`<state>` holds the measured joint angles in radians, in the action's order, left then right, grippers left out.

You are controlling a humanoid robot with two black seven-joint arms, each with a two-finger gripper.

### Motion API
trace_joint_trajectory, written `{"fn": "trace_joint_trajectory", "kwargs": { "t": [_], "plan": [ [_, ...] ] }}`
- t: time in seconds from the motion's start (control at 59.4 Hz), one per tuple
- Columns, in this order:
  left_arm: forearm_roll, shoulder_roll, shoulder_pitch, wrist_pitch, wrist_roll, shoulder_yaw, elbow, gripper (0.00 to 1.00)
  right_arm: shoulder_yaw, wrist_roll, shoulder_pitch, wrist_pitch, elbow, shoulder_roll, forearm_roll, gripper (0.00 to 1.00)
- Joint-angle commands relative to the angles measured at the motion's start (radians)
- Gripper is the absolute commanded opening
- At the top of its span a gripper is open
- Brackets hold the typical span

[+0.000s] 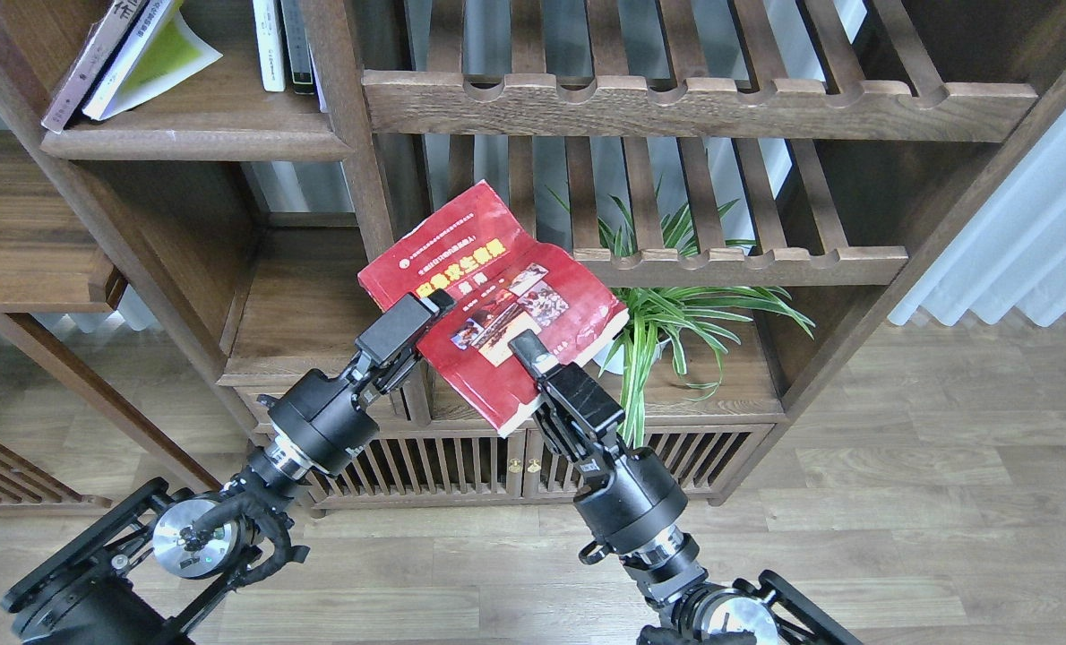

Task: Organize books on shelf
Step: 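Grip the red book with the left gripper beside the right gripper, then carry the red book up to the upper shelf with the left gripper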

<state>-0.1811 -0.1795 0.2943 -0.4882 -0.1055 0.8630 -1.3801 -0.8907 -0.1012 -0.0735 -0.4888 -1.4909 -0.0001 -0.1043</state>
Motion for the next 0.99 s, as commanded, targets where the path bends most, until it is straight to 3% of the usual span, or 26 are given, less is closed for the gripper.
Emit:
{"fn": "trace_joint_trajectory", "kwargs": {
  "t": [0.0,0.135,0.152,0.337,0.455,0.674,0.977],
  "plan": [
    [0.000,-0.003,0.000,-0.001,0.006,0.004,0.000,0.00,0.004,0.000,0.000,0.000,0.004,0.000,0.001,0.15],
    [0.000,-0.037,-0.001,-0.001,0.009,0.005,0.000,0.00,-0.001,0.000,0.001,0.000,0.011,0.000,0.001,0.28],
    [0.000,-0.047,-0.001,-0.001,0.010,0.007,0.000,0.00,-0.001,0.000,0.011,0.000,0.011,0.000,0.003,0.34],
    [-0.001,-0.048,-0.001,-0.001,0.010,0.022,0.000,0.00,0.001,0.000,0.032,0.000,0.029,0.000,0.008,0.49],
    [-0.001,-0.049,-0.001,-0.001,0.010,0.033,0.000,0.00,0.001,0.000,0.043,0.038,0.035,0.000,0.008,0.65],
    [0.000,-0.052,0.008,-0.001,0.001,0.063,0.000,0.00,-0.002,0.000,0.043,0.064,0.040,0.000,0.008,0.74],
    [0.014,-0.166,0.039,-0.001,-0.002,0.142,-0.002,0.00,-0.030,0.000,0.044,0.091,0.060,0.000,0.011,0.75]
  ]
}}
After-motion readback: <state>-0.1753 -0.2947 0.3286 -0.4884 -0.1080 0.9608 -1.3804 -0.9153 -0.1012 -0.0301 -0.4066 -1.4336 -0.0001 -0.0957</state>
